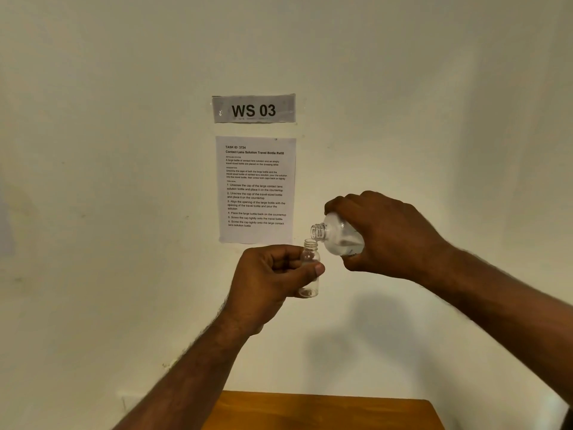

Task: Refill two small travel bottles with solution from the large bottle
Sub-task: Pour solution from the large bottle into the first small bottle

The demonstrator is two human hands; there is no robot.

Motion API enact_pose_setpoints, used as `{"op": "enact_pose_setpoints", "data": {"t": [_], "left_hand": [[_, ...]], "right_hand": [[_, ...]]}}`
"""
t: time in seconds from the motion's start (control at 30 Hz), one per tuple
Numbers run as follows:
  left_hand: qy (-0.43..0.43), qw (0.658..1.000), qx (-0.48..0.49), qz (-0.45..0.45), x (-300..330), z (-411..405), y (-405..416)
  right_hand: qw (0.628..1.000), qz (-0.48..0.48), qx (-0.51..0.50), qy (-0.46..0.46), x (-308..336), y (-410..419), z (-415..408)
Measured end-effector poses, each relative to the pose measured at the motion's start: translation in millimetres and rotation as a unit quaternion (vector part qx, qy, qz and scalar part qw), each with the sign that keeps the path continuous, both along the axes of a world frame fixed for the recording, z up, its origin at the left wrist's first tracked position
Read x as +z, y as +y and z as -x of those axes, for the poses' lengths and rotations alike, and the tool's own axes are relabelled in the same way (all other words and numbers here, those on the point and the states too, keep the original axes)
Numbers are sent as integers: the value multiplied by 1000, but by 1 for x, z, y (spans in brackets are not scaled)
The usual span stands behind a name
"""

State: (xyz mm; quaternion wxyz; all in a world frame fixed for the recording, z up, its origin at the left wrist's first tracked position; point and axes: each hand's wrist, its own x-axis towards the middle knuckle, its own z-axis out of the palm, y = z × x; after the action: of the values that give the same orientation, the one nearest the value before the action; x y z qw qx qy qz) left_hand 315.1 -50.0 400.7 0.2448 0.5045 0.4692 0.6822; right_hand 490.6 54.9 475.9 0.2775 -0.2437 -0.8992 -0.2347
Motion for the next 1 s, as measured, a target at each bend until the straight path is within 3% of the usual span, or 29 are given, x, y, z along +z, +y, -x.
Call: {"op": "enact_pose_setpoints", "data": {"t": [1.0], "left_hand": [[1,1000,7,7,-2,5,-6]], "right_hand": [[998,-62,16,-27,7,-2,8]]}}
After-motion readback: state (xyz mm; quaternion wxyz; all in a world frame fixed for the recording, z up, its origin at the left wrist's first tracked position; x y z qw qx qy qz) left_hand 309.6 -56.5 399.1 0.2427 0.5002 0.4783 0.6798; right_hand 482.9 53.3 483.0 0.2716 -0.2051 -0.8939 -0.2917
